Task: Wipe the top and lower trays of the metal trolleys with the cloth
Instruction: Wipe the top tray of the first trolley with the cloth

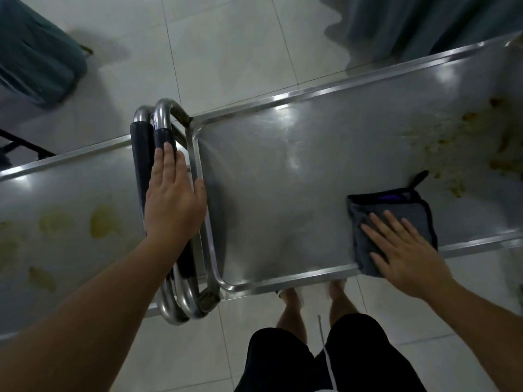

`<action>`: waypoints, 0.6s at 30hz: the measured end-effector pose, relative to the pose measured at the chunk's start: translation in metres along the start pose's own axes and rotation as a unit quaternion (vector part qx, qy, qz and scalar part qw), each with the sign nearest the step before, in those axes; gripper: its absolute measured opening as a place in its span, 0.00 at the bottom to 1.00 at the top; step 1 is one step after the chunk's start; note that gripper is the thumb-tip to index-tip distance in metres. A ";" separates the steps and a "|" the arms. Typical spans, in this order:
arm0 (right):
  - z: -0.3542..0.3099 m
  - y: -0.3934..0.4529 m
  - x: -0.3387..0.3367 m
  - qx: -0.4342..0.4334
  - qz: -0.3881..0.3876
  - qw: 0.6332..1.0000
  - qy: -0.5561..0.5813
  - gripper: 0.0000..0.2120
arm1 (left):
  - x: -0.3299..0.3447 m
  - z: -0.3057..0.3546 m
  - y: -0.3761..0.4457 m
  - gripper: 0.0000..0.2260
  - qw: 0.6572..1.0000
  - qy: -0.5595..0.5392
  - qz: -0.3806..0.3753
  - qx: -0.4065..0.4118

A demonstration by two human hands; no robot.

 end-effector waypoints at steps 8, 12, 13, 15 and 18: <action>0.009 -0.001 -0.010 0.028 -0.043 0.998 -0.020 0.31 | 0.007 0.000 0.000 0.31 0.991 0.118 -0.052 0.021; 0.010 0.001 -0.014 0.025 -0.070 0.997 -0.017 0.34 | 0.003 0.007 0.001 0.32 0.982 0.160 -0.104 -0.007; 0.009 0.001 -0.014 0.027 -0.072 0.997 -0.016 0.34 | 0.004 0.015 0.001 0.32 0.981 0.154 -0.114 -0.012; 0.006 0.001 -0.018 0.033 -0.069 0.997 -0.016 0.33 | 0.011 0.044 -0.001 0.32 0.984 0.112 -0.135 -0.003; 0.001 0.003 -0.023 0.058 -0.060 0.996 0.022 0.32 | 0.032 0.110 -0.010 0.31 0.985 0.007 -0.168 0.021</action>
Point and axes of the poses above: each hand's wrist, its own y-axis towards the middle knuckle, its own x-axis out of the palm, z = x × y, the point moved 5 cm from there along y, towards the middle knuckle, and after that the axes turned 14 degrees about x, right-handed, at the moved point
